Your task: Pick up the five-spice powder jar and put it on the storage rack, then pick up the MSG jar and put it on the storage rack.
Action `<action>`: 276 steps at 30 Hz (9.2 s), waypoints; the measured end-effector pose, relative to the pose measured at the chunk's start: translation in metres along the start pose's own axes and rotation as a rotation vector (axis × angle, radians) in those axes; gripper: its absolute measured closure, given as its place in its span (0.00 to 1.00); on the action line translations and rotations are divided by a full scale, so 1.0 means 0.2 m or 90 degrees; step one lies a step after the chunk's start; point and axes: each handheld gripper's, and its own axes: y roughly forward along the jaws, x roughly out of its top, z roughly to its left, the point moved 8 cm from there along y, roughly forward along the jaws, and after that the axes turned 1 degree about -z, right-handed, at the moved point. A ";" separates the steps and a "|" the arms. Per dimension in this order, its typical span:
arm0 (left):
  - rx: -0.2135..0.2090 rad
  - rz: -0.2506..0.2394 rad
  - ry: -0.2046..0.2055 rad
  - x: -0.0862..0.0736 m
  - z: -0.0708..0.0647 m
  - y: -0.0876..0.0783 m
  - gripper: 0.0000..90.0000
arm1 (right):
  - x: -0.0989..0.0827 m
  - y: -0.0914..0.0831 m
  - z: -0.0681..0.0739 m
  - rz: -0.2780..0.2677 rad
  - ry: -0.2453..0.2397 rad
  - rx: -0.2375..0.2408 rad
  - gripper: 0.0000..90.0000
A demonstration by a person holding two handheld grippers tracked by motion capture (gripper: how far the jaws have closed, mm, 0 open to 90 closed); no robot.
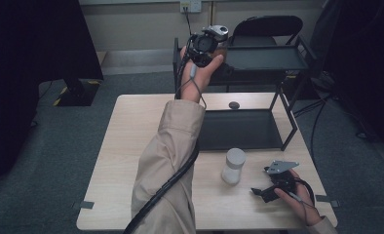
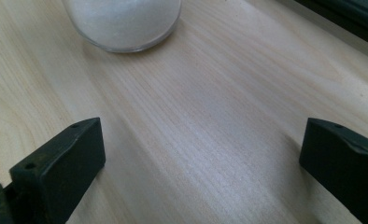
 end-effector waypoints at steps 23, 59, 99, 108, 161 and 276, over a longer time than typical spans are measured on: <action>-0.033 -0.027 -0.002 -0.24 -0.01 -0.10 0.02 | 0.00 0.00 0.00 0.000 0.002 -0.002 0.00; -0.055 -0.028 -0.011 -0.64 0.01 -0.08 0.02 | 0.00 0.00 0.01 0.000 0.004 -0.004 0.00; -0.089 -0.016 -0.043 -1.13 0.00 0.02 0.02 | 0.00 0.00 0.01 -0.001 0.004 -0.004 0.00; -0.092 -0.012 -0.054 -1.24 0.00 0.03 0.02 | 0.00 0.00 0.01 0.000 0.004 -0.004 0.00; 0.003 0.094 -0.037 -1.79 -0.02 0.09 0.03 | 0.00 0.00 0.01 0.000 0.005 -0.004 0.00; 0.029 0.107 -0.015 -1.81 -0.05 0.09 0.00 | 0.44 0.05 0.05 -0.123 -0.030 0.068 0.38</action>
